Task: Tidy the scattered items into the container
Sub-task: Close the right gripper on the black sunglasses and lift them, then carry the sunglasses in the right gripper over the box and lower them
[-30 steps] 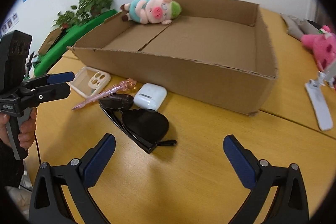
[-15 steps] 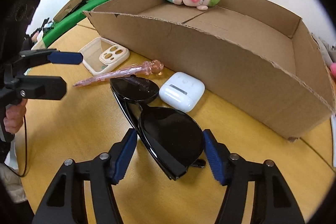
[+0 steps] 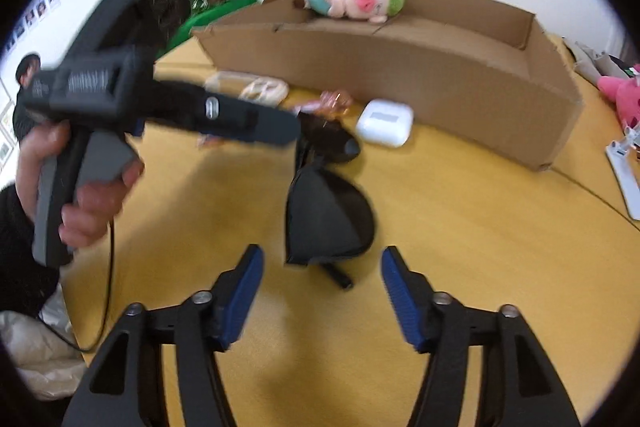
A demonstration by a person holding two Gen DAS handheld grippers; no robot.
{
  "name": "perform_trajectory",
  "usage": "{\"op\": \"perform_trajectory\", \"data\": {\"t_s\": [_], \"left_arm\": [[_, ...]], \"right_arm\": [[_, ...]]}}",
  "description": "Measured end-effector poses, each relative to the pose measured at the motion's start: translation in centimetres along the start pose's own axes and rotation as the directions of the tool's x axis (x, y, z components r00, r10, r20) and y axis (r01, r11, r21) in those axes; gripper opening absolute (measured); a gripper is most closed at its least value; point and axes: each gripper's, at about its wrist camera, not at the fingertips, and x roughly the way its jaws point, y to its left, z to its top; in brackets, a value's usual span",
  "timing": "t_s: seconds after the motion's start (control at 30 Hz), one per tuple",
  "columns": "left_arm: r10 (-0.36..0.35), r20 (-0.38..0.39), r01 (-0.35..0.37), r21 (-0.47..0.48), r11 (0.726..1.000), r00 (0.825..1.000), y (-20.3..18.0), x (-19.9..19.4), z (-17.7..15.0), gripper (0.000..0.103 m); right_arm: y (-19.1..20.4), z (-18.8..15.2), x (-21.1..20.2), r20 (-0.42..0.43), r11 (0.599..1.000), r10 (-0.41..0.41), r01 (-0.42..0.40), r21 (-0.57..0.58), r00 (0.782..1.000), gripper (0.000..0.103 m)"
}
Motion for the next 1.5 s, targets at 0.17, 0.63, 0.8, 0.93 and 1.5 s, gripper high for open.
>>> {"op": "perform_trajectory", "data": {"t_s": [0.17,0.63,0.8,0.93,1.5], "left_arm": [[-0.033,-0.026,0.031,-0.049,0.998,0.999,0.2,1.0,0.8,0.101],[-0.113,-0.033,0.107,-0.143,0.984,0.993,1.3,2.0,1.1,0.081],[-0.139,-0.06,0.125,-0.19,0.974,0.989,1.9,2.4,0.8,0.055],[-0.134,-0.052,0.121,-0.204,0.971,0.99,2.1,2.2,0.6,0.034],[-0.147,0.05,0.152,-0.131,0.98,0.988,-0.3,-1.5,2.3,0.031]], "right_arm": [[-1.1,2.1,2.8,-0.038,0.997,0.069,-0.068,0.021,0.997,0.074],[-1.7,0.0,2.6,0.046,0.962,0.186,-0.191,0.196,0.981,0.053],[-0.9,-1.5,1.9,0.092,0.951,0.215,-0.23,0.206,0.972,0.053],[-0.6,-1.9,1.1,0.107,0.954,0.212,-0.23,0.193,0.971,0.053],[2.2,0.8,1.4,0.097,0.981,0.156,-0.166,0.102,0.983,0.052]]}}
